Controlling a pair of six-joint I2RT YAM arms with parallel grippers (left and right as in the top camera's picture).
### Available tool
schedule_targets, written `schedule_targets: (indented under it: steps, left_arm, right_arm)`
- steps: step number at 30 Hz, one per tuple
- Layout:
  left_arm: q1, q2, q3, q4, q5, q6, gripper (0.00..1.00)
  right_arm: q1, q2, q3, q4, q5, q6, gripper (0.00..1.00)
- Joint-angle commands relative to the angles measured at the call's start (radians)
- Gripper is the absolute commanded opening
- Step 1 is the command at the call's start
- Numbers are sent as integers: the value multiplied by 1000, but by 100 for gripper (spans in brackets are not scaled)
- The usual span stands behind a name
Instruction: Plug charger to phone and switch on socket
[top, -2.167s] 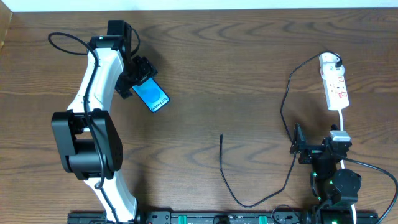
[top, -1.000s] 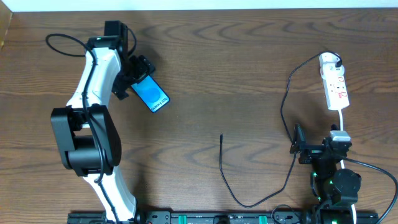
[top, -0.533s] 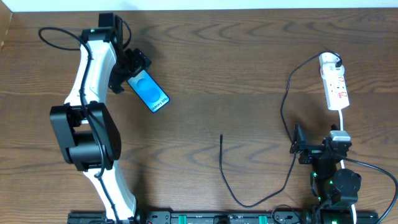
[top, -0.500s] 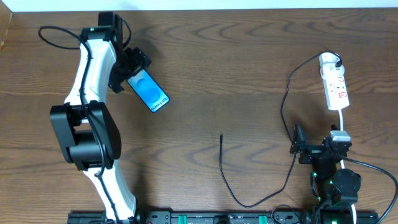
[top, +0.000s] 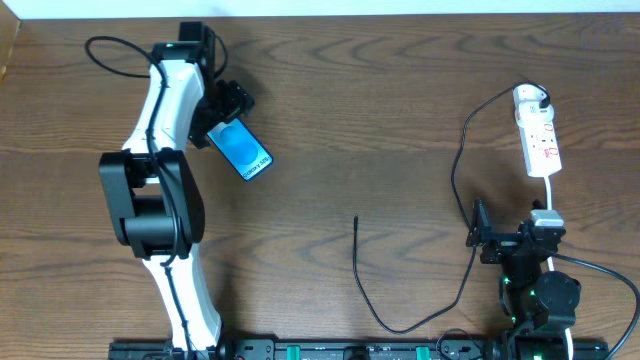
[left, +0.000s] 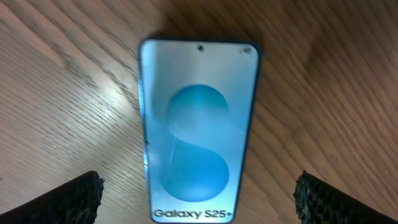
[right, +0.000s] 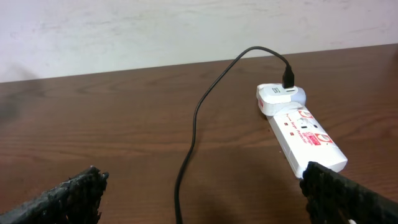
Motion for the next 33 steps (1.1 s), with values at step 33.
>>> schedule_targets:
  steps: [33]
  left_arm:
    - [-9, 77, 3, -48, -12, -33, 99]
  right_arm:
    - [6, 0, -1, -4, 8, 1, 99]
